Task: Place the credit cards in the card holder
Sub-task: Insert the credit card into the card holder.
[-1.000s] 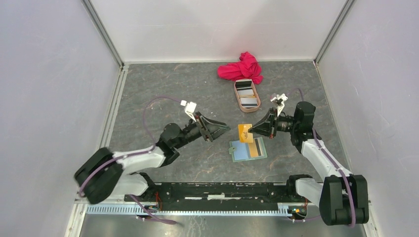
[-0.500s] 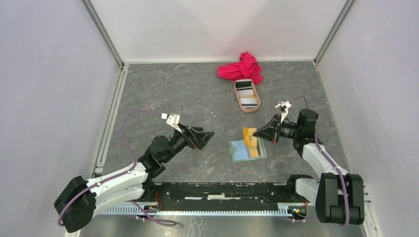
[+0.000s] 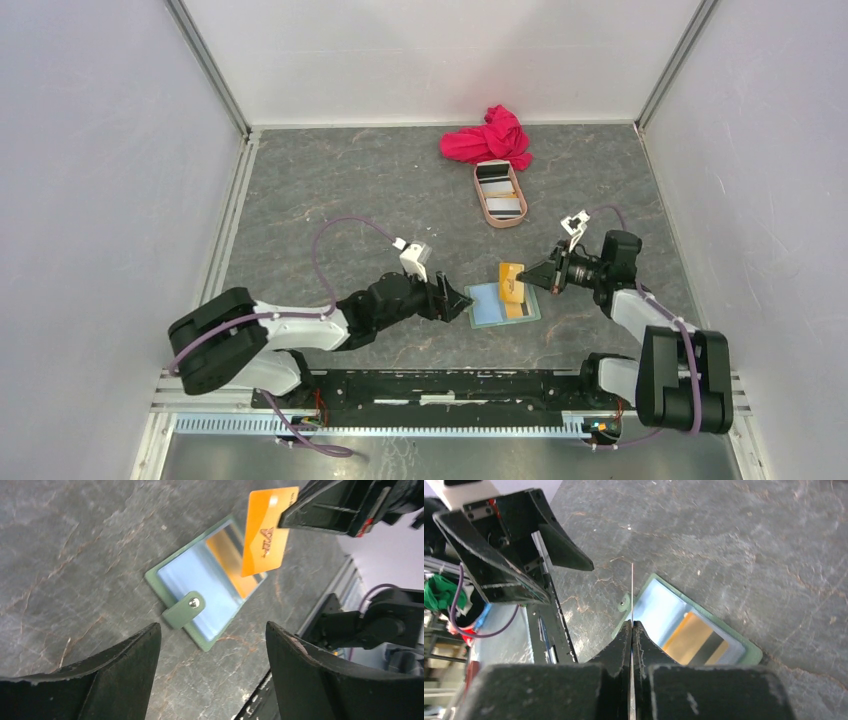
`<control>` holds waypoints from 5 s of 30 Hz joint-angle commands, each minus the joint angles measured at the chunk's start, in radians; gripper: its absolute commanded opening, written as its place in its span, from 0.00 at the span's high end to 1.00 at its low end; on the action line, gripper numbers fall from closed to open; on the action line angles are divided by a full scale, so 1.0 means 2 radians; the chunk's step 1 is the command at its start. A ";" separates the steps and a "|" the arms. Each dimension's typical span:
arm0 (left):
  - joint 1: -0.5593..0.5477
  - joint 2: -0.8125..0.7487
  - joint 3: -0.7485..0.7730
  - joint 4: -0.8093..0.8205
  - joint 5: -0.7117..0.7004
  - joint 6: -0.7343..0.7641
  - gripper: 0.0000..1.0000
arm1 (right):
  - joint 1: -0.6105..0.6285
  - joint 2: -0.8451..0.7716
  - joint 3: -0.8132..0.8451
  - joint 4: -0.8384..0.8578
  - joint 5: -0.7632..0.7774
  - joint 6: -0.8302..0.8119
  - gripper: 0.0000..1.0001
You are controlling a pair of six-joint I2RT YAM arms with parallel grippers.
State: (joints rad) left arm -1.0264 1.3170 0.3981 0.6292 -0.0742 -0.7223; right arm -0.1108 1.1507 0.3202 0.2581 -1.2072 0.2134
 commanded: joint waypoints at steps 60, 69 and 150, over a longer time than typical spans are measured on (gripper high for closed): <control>-0.027 0.188 0.113 -0.065 -0.046 -0.031 0.42 | -0.002 0.140 0.041 -0.113 0.129 -0.020 0.99; -0.026 0.189 0.115 -0.066 -0.044 -0.029 0.42 | 0.020 0.158 0.055 -0.142 0.135 -0.033 1.00; -0.028 0.164 0.087 -0.023 -0.027 -0.022 0.47 | 0.166 0.138 0.136 -0.247 0.231 -0.177 0.55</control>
State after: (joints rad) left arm -1.0740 1.6726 0.5877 0.5415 -0.1287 -0.7715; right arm 0.2031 1.4528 0.5835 -0.2058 -0.8185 -0.0933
